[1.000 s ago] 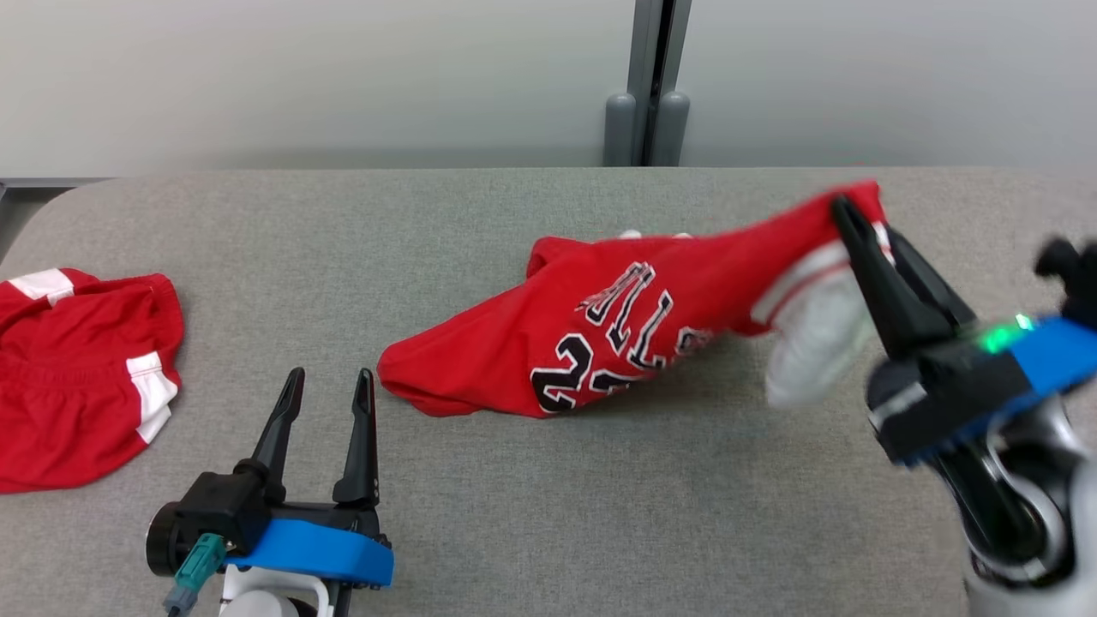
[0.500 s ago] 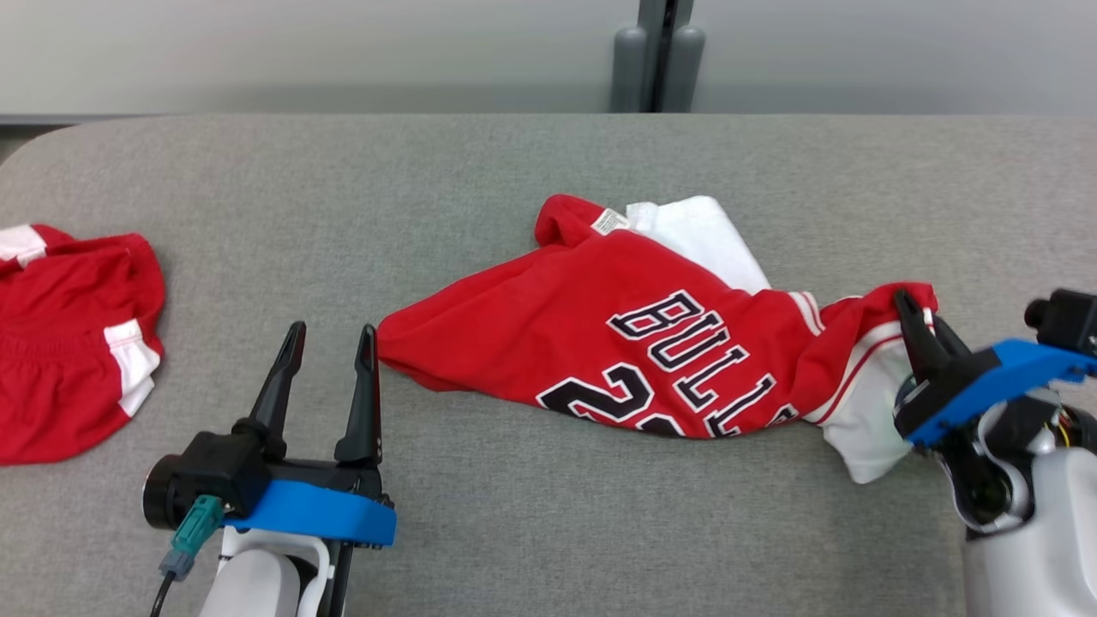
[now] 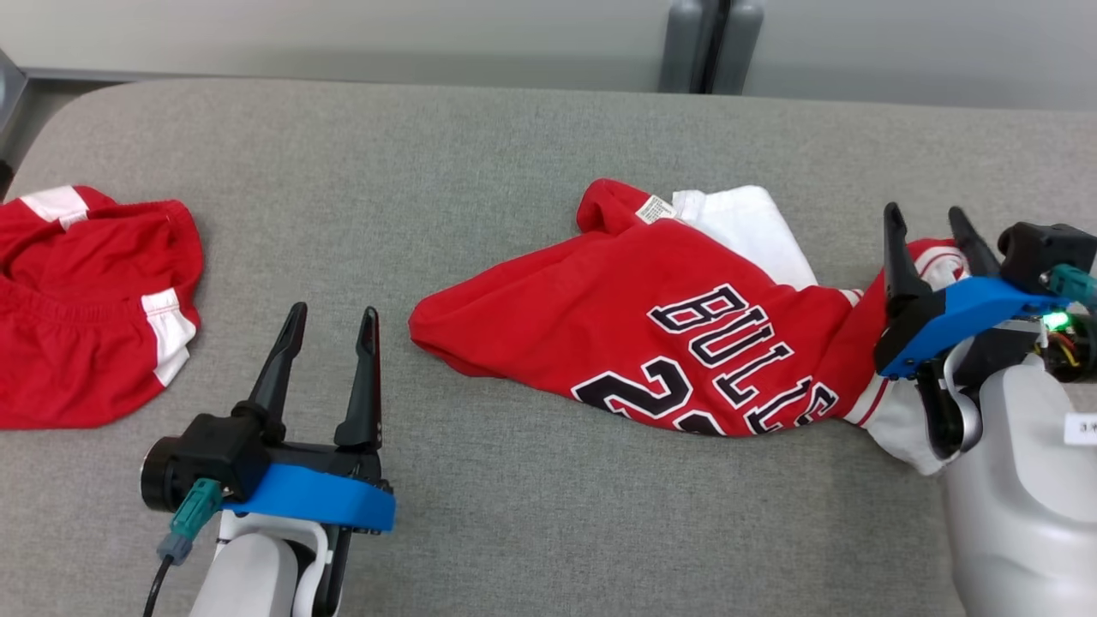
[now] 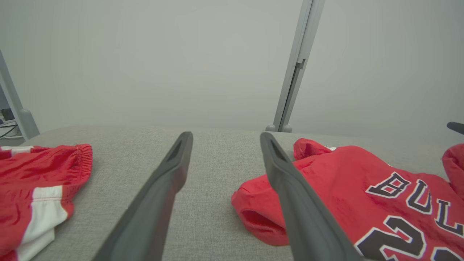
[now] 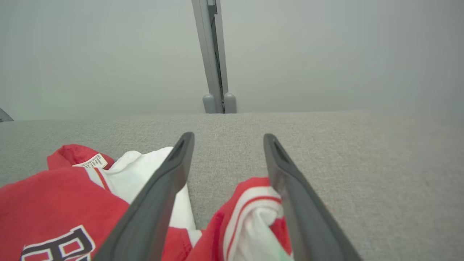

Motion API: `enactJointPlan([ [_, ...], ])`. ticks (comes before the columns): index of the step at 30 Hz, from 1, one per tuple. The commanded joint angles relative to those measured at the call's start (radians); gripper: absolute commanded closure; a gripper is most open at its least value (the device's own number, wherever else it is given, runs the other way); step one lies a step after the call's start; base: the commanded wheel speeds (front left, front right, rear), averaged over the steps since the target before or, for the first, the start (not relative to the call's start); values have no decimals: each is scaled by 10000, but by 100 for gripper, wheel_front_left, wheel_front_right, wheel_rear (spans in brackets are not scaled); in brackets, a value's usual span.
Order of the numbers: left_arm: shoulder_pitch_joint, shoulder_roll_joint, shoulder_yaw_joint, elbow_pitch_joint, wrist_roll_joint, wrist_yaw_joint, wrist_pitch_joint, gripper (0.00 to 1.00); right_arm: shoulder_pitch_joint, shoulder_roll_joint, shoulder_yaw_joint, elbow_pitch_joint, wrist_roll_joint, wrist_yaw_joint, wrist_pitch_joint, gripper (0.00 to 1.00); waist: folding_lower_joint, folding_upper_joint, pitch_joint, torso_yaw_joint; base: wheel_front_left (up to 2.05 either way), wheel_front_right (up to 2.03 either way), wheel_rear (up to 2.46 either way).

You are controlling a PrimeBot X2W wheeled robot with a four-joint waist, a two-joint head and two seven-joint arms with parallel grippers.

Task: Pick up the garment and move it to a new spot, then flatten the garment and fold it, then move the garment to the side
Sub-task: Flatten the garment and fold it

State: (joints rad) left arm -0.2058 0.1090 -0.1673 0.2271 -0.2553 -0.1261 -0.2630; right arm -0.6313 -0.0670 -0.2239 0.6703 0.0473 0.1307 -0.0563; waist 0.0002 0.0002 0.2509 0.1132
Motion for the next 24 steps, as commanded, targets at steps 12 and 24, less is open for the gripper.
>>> enactJointPlan([
  [12,713,49,499,259,58,-58,-26,0,2881,2,158,-2805,-1388,1,-1716,0,-2,-2,-1057,-556,0,0,0],
  [24,1497,93,776,688,68,-59,-26,0,5655,164,790,-5172,-441,1,-1142,0,-2,-2,-1992,-830,0,0,0],
])
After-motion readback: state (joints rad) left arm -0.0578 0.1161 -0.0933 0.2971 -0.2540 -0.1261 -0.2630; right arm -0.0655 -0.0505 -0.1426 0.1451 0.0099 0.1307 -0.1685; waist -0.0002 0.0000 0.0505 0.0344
